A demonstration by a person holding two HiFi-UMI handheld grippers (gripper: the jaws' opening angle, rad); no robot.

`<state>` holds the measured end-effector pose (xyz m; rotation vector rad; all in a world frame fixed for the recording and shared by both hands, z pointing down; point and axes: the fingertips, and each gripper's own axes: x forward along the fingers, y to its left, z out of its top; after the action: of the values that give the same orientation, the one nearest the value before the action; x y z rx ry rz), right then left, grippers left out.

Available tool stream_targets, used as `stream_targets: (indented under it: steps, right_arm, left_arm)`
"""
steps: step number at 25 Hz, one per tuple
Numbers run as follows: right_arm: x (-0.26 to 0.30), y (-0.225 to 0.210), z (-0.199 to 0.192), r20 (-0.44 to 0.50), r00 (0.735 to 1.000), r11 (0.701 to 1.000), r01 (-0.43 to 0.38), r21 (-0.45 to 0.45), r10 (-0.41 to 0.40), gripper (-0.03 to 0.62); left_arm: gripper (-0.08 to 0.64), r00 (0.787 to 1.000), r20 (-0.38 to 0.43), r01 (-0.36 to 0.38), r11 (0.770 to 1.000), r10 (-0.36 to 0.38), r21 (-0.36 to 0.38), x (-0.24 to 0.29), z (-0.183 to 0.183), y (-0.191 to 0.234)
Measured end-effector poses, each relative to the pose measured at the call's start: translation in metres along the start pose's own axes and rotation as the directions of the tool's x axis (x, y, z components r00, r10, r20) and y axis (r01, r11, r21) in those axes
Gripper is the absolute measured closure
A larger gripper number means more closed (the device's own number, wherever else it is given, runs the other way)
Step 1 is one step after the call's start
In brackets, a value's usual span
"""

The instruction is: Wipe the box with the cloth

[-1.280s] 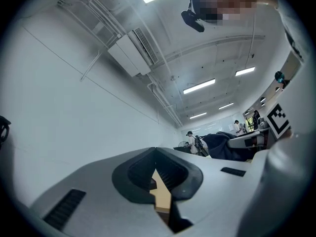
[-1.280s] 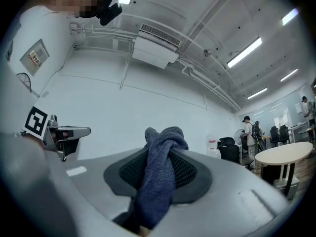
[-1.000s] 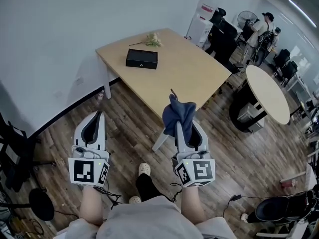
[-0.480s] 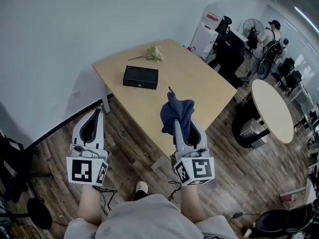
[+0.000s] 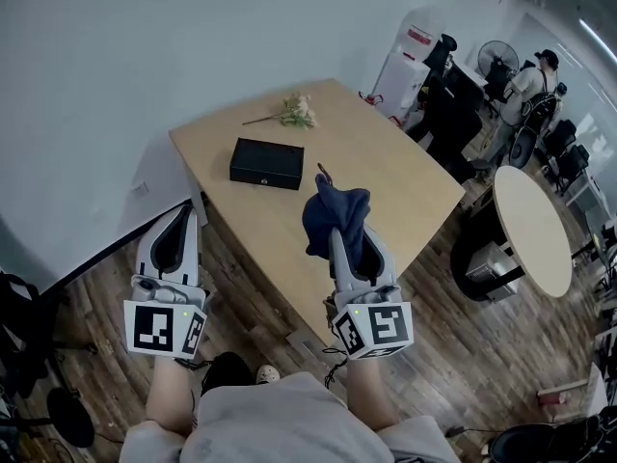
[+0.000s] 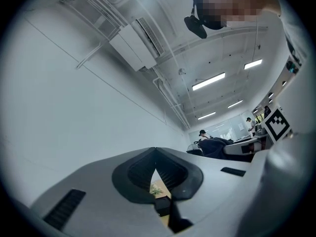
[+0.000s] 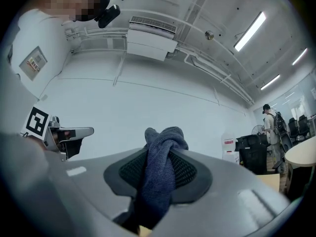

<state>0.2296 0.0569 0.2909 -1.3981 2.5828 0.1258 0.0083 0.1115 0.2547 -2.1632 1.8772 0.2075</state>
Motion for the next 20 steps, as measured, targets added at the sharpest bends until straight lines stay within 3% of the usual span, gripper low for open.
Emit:
stream_targets:
  steps: [9,20]
  right_arm:
    - [0.069,-0.014,-0.018,-0.006,1.0,1.0,0.029,0.006,-0.029,0.466]
    - [0.203,-0.002,-0.042,-0.008,0.997,0.997,0.082,-0.007,-0.082,0.465]
  left_arm:
    - [0.552,0.998,0.002,0.069,0.998,-0.069,0.006,0.071,-0.027,0.027]
    - [0.552,0.991,0.0,0.133,0.991,-0.133,-0.013,0.174,-0.064,0.126]
